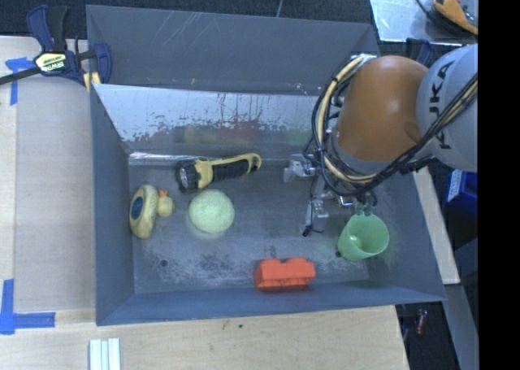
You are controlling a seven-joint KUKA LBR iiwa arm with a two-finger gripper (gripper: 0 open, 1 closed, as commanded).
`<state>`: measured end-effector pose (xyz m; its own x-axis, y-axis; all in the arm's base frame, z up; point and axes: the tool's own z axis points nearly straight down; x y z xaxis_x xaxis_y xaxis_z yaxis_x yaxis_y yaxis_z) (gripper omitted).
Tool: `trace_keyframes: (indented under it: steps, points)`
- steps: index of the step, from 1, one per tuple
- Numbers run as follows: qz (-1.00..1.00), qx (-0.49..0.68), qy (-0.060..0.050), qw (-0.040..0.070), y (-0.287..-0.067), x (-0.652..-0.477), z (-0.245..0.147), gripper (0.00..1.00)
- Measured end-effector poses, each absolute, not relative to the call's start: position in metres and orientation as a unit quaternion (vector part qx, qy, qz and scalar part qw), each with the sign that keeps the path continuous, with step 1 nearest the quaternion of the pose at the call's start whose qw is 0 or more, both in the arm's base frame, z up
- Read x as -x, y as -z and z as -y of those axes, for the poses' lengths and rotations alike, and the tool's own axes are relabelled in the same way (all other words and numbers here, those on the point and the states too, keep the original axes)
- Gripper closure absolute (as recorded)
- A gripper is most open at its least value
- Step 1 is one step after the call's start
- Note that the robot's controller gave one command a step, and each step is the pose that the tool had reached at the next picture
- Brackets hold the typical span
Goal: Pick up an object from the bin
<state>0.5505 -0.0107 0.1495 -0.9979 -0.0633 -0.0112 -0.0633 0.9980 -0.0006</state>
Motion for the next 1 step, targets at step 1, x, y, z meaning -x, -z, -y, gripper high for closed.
trace_keyframes:
  steps: [1]
  points:
    - [-0.999,-0.036,0.0,0.009,-0.1217,-0.5713,0.0664,0.0]
